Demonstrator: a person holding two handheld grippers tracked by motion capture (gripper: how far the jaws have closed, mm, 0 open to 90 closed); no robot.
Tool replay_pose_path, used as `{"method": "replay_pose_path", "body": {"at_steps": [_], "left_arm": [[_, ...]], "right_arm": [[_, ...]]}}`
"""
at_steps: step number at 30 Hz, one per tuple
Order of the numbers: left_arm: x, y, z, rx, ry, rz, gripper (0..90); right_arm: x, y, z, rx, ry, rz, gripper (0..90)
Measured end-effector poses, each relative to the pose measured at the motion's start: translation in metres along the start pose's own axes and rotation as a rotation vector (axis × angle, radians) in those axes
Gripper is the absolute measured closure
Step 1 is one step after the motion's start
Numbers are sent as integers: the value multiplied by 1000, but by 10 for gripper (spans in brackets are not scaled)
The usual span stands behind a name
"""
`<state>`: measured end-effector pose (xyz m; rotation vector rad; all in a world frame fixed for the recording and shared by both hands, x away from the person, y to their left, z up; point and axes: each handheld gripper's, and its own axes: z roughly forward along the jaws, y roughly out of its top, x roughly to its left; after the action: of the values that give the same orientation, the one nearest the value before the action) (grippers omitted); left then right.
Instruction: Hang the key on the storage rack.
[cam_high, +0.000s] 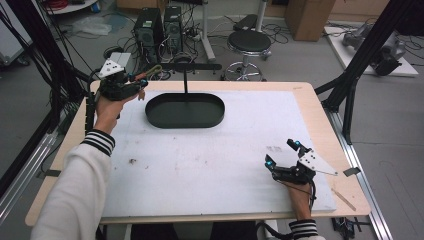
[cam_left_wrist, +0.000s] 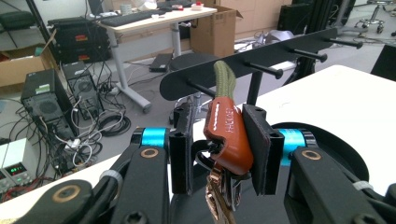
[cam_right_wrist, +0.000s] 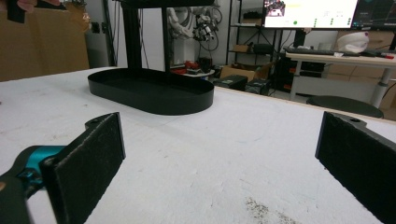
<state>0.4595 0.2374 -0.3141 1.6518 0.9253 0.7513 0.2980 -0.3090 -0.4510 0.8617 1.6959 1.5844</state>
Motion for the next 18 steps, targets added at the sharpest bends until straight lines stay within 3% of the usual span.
{"method": "replay_pose_path", "body": {"at_steps": [8,11,18], "left_arm": [[3,-3,3,12,9,-4,652],[3,-6,2,-5,25,-15,652],[11,-18,0,8,67,-43,652]], "right_arm": [[1,0,0,8,2,5,4],[1,0,0,8,2,7,3],[1,0,0,8,1,8,4]]}}
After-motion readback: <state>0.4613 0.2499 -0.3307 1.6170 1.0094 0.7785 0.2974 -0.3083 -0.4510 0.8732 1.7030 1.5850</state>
